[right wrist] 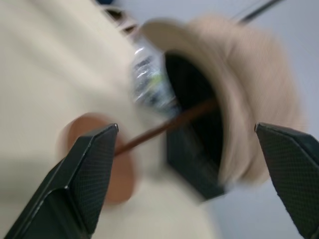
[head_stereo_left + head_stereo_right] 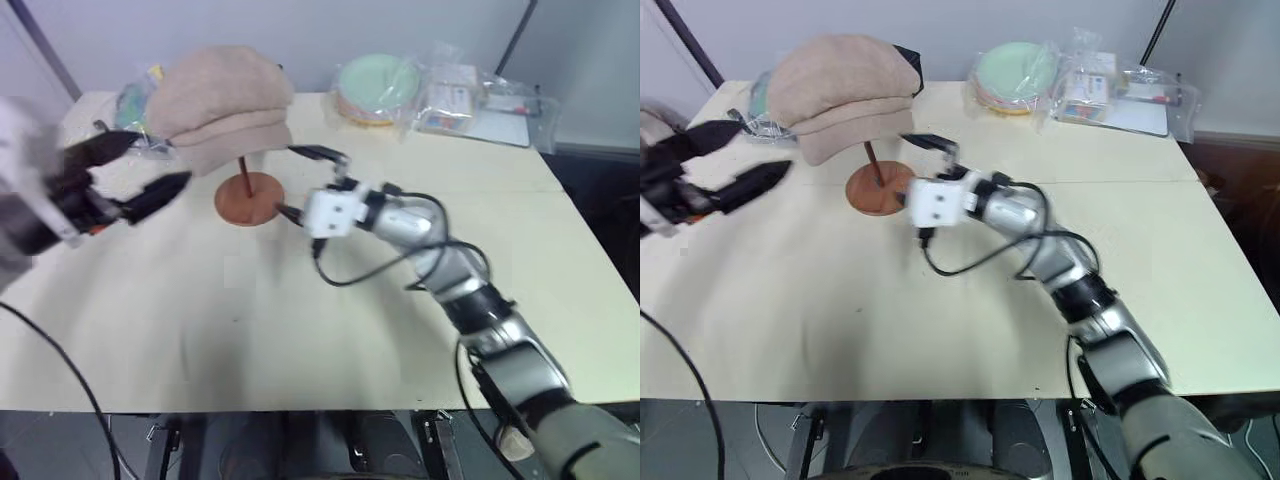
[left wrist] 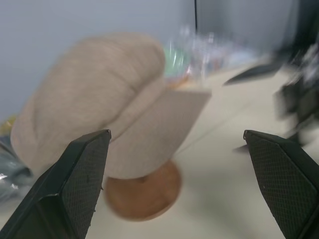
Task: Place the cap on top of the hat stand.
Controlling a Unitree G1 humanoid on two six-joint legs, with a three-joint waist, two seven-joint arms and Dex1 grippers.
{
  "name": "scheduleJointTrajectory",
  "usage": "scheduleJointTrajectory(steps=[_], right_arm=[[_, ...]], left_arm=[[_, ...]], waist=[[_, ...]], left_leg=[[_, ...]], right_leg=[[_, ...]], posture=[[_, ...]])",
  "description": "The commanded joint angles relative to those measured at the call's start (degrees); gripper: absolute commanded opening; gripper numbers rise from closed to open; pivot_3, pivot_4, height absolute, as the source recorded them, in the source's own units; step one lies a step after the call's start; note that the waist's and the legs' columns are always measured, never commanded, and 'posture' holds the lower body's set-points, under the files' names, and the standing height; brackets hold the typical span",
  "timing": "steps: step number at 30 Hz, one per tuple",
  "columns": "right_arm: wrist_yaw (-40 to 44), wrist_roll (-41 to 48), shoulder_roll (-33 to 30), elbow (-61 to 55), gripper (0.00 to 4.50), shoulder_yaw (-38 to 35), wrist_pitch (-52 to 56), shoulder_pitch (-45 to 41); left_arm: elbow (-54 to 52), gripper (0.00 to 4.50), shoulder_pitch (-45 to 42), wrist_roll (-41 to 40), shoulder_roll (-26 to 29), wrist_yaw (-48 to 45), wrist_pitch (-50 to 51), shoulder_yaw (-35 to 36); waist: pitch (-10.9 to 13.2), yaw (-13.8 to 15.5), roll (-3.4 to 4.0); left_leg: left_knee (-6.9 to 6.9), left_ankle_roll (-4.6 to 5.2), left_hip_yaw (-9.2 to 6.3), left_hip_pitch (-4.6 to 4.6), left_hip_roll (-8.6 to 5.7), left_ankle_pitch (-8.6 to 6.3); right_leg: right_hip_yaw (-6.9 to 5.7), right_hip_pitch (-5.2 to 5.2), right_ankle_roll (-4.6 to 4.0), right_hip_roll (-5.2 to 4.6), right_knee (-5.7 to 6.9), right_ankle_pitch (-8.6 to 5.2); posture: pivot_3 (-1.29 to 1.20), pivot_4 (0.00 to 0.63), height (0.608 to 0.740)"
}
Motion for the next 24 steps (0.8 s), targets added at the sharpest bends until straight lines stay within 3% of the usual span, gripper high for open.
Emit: scheduleJointTrajectory(steps=[1, 5, 8, 14, 21, 24], right_arm=[[12.56, 22.9, -6.8, -13.96, 4.49, -10.98, 22.16, 1.08], [19.01, 41.6, -16.66, -17.28, 4.49, -21.65, 44.0, -1.37], [21.39, 51.2, -21.37, -16.84, 4.49, -26.85, 54.64, -3.36], [20.26, 61.57, -24.34, -16.02, 4.49, -31.91, 65.39, -6.82], [15.93, 62.59, -24.23, -16.17, 4.49, -32.85, 66.19, -7.35], [16.15, 61.28, -24.83, -17.52, 4.5, -32.22, 64.54, -5.5]], left_arm=[[-3.62, 4.5, -1.53, 18.84, 2.26, 3.77, -9.1, -12.16], [-1.43, 4.5, -7.0, 41.59, 0.37, 12.41, -15.69, -27.06], [1.95, 4.5, -11.79, 51.67, -3.97, 15.42, -17.91, -34.44], [14.48, 4.5, -21.13, 65.12, -12.42, 15.24, -23.66, -44.09], [17.44, 4.5, -22.81, 71.16, -15.93, 13.42, -28.07, -44.08], [16.78, 3.06, -21.08, 71.1, -16.5, 12.63, -29.45, -42.45]], waist=[[0.09, 0.26, 0.14], [0.15, 0.33, 0.25], [0.18, 0.71, 0.31], [0.18, 0.72, 0.3], [0.18, 0.74, 0.3], [0.18, 0.82, 0.3]], left_leg=[[0.0, 0.0, 0.02, 0.0, -0.05, 0.0], [-0.02, 0.03, 0.0, 0.02, 0.03, -0.01], [-0.02, 0.05, 0.01, 0.02, 0.06, -0.02], [0.03, 0.1, 0.05, -0.03, 0.04, -0.05], [0.01, 0.13, 0.06, -0.1, 0.04, -0.06], [0.03, 0.13, 0.05, -0.11, 0.04, -0.06]], right_leg=[[0.0, -0.01, 0.0, 0.03, 0.01, 0.0], [0.0, -0.01, -0.04, 0.2, 0.01, 0.0], [-0.01, -0.03, -0.07, 0.25, 0.01, 0.01], [0.0, -0.03, -0.05, 0.25, -0.03, 0.02], [0.0, -0.1, -0.04, 0.23, -0.07, 0.02], [0.0, -0.09, -0.03, 0.2, -0.08, 0.02]], posture=[[0.0, 0.15, 0.74], [0.0, 0.15, 0.74], [0.0, 0.15, 0.74], [0.0, 0.15, 0.74], [0.0, 0.15, 0.74], [0.0, 0.15, 0.74]])
